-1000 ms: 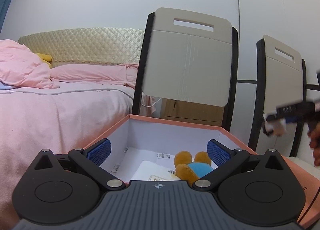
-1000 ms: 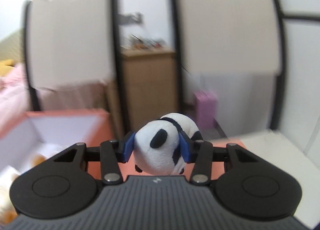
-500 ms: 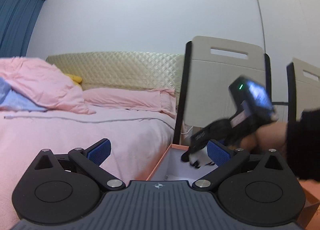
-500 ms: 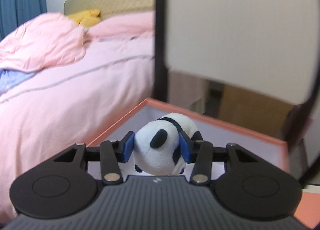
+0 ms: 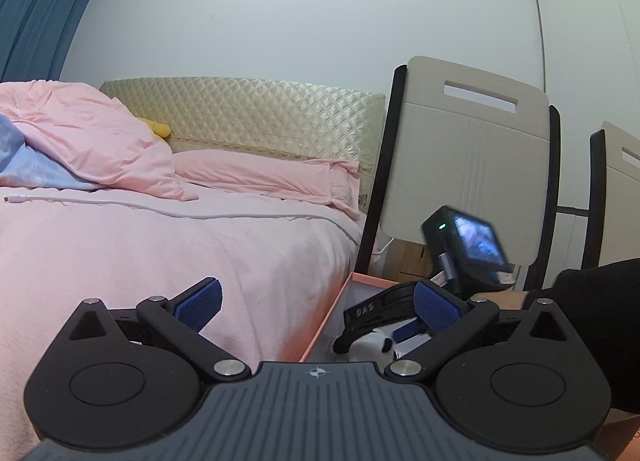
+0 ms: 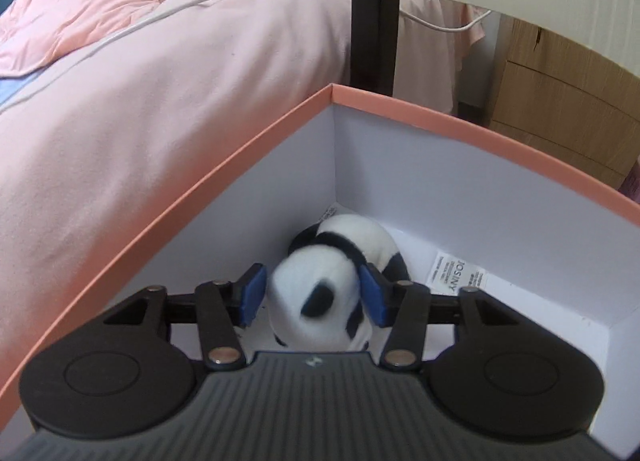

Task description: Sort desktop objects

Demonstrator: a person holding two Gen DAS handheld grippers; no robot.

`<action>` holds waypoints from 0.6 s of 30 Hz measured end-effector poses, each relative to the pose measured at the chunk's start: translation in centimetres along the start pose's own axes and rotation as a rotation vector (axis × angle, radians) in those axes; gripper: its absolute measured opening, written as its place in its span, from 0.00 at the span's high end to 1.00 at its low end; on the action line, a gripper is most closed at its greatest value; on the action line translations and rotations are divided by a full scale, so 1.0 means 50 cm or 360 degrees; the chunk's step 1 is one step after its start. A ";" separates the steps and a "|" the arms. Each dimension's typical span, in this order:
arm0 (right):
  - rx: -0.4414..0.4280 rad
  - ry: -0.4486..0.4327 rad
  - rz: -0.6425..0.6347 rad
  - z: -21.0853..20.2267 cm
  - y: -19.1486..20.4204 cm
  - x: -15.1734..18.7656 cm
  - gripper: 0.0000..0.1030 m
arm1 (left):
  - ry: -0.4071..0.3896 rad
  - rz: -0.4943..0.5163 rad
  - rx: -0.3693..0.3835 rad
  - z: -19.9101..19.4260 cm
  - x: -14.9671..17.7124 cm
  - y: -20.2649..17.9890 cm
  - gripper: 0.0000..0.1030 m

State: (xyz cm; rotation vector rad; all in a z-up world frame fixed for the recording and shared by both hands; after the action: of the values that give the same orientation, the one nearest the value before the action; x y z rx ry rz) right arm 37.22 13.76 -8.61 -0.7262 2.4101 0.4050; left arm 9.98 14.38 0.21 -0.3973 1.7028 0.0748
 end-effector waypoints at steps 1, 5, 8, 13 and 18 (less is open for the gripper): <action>0.0001 -0.0037 0.0010 -0.015 -0.002 -0.003 0.20 | -0.0001 0.0000 0.0005 -0.001 0.000 -0.001 0.00; -0.0013 -0.0203 0.0064 -0.099 -0.016 -0.011 0.06 | -0.0003 0.0001 0.0024 -0.004 -0.001 -0.005 0.00; 0.0002 -0.0340 0.0091 -0.186 -0.029 -0.008 0.06 | -0.0001 0.0004 0.0050 -0.004 -0.001 -0.009 0.00; 0.0126 -0.0604 0.0106 -0.353 -0.050 0.023 0.05 | 0.0001 0.0024 0.0119 -0.005 0.000 -0.021 0.00; 0.0261 -0.0728 0.0140 -0.513 -0.069 0.115 0.05 | 0.0017 -0.0032 0.0196 -0.010 -0.005 -0.032 0.00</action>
State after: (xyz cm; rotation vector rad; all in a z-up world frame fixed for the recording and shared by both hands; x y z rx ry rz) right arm 23.92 -2.47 7.57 -0.4024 2.0164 0.3581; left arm 10.03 12.79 0.81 -0.3233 1.7038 -0.0465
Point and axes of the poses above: each gripper's, at about its wrist camera, not at the fingertips, and z roughly the way its jaws point, y to its left, x to its underside, the point moved 7 cm from there along z, roughly the way its jaws point, and after that the axes turned 4 degrees about y, right-handed, at the moved point
